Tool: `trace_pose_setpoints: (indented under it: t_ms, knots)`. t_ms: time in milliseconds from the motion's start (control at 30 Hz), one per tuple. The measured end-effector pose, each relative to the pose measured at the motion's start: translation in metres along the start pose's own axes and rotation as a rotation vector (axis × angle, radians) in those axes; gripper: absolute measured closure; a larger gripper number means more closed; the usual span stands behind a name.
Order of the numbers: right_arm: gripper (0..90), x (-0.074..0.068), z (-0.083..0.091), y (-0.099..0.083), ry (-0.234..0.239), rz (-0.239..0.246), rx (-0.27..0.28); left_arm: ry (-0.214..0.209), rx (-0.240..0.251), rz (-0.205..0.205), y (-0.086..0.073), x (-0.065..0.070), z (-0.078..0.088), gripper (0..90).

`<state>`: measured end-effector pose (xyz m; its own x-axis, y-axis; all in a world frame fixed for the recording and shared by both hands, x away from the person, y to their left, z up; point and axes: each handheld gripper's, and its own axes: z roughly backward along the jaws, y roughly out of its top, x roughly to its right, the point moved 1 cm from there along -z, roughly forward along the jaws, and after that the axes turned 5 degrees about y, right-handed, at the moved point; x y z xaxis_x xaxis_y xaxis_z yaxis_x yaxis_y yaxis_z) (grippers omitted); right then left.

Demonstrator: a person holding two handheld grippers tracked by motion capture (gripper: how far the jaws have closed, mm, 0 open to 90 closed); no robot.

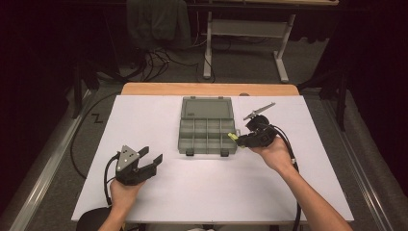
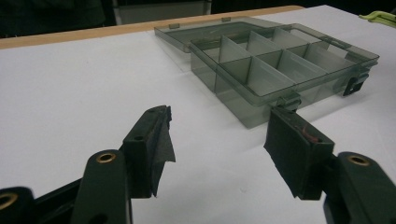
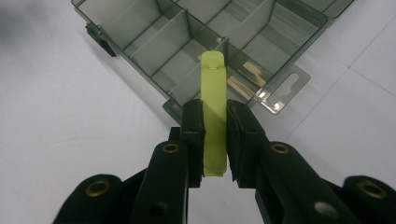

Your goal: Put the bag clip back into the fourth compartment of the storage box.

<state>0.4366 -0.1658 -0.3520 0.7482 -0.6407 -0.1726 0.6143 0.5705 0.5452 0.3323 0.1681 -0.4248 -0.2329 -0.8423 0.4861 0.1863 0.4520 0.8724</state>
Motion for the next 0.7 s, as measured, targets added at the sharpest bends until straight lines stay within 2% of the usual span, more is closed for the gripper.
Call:
trace_pose_setpoints:
  t_ms: [233,333,700]
  knots:
    - [80.0,0.005,-0.004,0.007,-0.021,-0.009,-0.004,-0.001,0.005,-0.002,0.000,0.000,0.000,39.9]
    - [80.0,0.007,-0.007,0.008,-0.034,0.003,-0.017,-0.002,0.008,-0.002,0.001,0.000,0.001,39.9]
    - [80.0,0.014,-0.012,0.019,-0.060,-0.025,-0.017,-0.003,0.008,-0.002,0.001,0.000,0.001,40.0]
